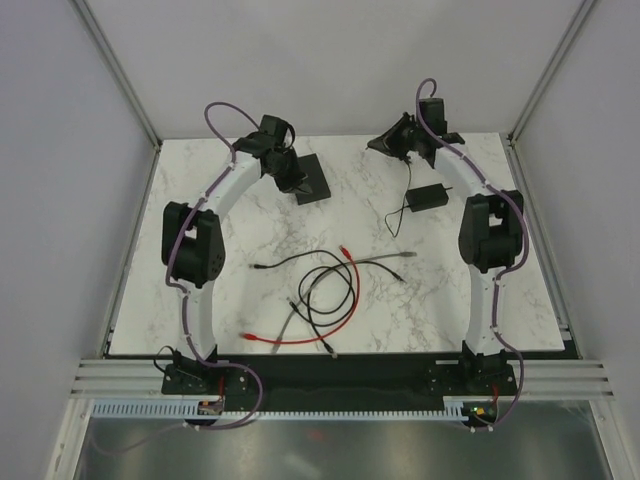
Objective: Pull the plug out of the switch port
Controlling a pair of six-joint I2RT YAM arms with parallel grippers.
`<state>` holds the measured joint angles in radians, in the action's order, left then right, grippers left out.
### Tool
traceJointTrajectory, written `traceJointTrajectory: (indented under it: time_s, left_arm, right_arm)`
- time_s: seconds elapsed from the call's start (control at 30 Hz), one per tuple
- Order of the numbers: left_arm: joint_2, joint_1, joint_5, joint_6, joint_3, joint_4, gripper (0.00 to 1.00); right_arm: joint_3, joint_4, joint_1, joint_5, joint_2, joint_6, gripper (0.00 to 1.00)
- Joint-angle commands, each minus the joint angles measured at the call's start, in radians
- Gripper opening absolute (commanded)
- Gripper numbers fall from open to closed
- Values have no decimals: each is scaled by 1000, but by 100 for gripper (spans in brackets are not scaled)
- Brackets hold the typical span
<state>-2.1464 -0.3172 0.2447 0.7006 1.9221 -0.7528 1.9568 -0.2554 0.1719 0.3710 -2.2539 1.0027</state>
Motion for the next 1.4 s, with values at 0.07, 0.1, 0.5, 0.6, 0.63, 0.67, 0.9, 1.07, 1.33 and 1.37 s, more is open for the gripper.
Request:
traceJointTrajectory:
  time_s: [0.07,0.1,0.5,0.6,0.63,0.67,0.9,1.07,1.33,1.37]
  left_arm:
    - [190,-57,59,-140,-141,6,11]
    - [209,-59,64,-150,-162,6,11]
    - [534,-60,-1,-271,-477,6,12]
    - [569,-60,-5,-282,-503,0,12]
    - [574,-60,-5,-282,-512,0,12]
    - [579,-60,-1,-282,-515,0,12]
    - [556,-60,33,-280,-517,-2,12]
    - [536,-60,54,-273,-508,-2,12]
    - [546,-60,24,-279,-511,-10,13]
    - [543,-59,21,-279,-512,-11,13]
  right_arm:
    - [-42,-301,-97,14,145,-263,0]
    - [-38,-400,-112,-10,148,-338,0]
    - [-98,-593,-230,-314,94,-605,0]
    - [-101,-605,-229,-300,90,-616,0]
    - [-101,-607,-226,-291,93,-622,0]
    - [-102,-616,-224,-284,96,-630,0]
    - [-133,-628,-189,-277,134,-654,19]
    - [-127,-642,-180,-314,126,-674,36]
    - [-69,-654,-65,-405,192,-714,68]
    - [-41,-653,-48,-399,195,-717,69]
